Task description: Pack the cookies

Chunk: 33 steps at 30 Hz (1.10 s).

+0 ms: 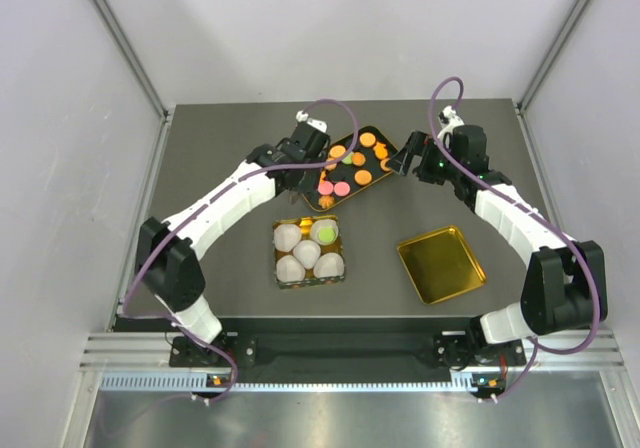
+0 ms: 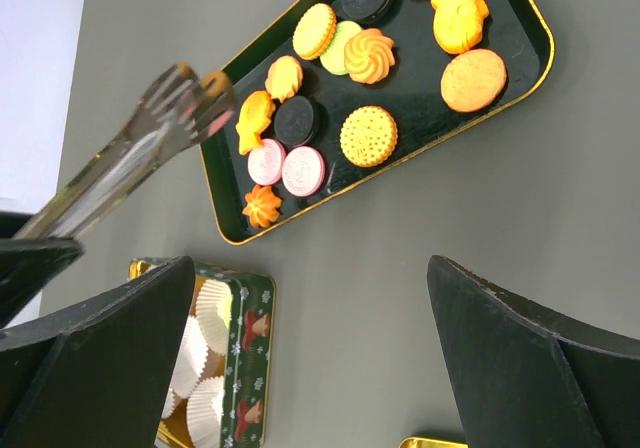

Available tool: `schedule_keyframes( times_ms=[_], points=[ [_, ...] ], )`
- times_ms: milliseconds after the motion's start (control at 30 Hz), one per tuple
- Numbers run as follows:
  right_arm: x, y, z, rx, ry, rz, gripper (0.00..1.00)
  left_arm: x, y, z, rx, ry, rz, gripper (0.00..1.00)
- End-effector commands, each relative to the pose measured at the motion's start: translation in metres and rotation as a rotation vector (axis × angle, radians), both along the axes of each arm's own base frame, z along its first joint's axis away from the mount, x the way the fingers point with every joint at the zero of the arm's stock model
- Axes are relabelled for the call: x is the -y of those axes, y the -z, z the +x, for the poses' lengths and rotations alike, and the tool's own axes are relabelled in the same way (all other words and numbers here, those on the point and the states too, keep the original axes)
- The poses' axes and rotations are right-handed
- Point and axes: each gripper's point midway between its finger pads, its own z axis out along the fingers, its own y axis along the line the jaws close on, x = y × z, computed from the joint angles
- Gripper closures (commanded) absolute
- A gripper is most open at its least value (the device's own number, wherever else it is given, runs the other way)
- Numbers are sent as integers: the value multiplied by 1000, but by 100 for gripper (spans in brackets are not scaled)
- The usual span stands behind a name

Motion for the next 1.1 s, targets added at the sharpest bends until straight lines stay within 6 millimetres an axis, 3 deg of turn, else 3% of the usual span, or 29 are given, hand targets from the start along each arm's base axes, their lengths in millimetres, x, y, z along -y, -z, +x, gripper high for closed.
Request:
schedule_keyframes(
  times_ms=[0, 233, 833, 1067],
  points=[
    [-6, -41, 7, 111, -20, 9, 0, 16, -4, 19, 31, 33, -46, 52],
    [-6, -39, 8, 104, -20, 7, 0, 10, 14, 28, -8, 13, -36, 51],
    [-6, -38, 8, 98, -20, 2, 0, 10, 35, 30, -47, 19, -20, 53],
    [-6, -38, 8, 97, -22, 1, 1, 9, 37, 30, -50, 16, -13, 61]
  ],
)
